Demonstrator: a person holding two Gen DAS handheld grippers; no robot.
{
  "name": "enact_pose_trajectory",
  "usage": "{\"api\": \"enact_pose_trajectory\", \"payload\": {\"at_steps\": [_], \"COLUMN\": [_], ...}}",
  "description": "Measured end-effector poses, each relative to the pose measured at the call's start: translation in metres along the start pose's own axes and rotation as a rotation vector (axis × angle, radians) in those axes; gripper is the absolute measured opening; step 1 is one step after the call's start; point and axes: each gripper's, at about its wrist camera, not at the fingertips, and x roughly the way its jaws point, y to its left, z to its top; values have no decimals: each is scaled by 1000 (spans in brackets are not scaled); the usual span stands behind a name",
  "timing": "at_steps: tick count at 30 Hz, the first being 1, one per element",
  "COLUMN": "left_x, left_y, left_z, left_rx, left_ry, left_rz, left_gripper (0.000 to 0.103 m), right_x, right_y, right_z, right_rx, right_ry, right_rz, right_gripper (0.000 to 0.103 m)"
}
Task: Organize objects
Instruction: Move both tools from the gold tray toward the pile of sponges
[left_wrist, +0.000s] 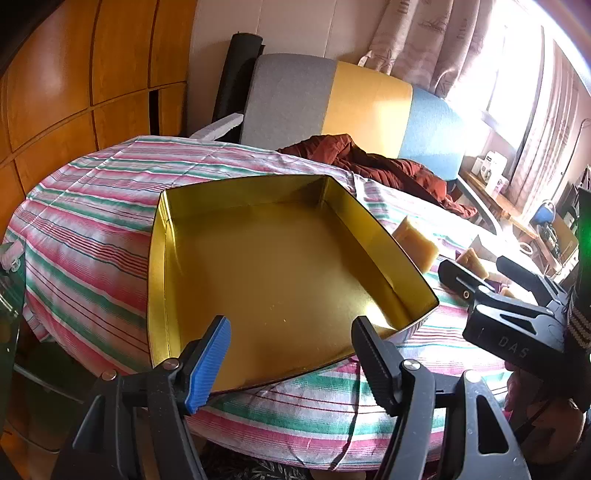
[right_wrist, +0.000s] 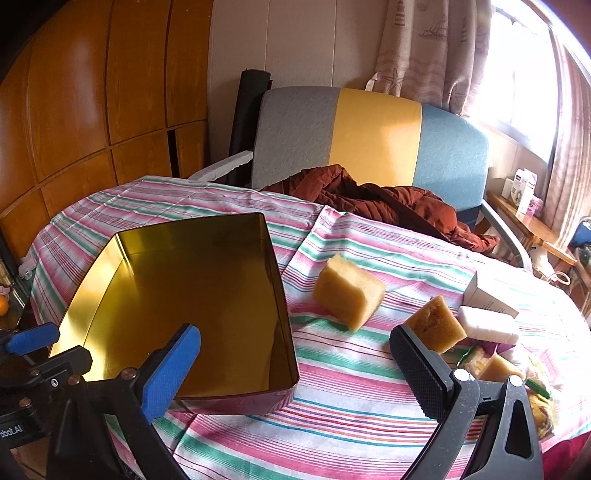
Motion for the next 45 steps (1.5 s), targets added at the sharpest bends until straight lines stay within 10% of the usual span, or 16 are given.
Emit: {"api": "enact_pose_trajectory", "payload": {"at_steps": [31, 45], "left_x": [16, 43], "left_y": [-47, -117], "left_z": [23, 63], "left_rx": [138, 337], "left_ry": [41, 78], "left_rz": [-94, -175], "left_gripper": [79, 82], "right_x": [4, 9], "right_y": [-68, -182], "right_z": [-6, 14], "right_rx": [55, 48], "right_ry": [29, 8], "right_rz": [-118, -323], "right_gripper": [103, 103]}}
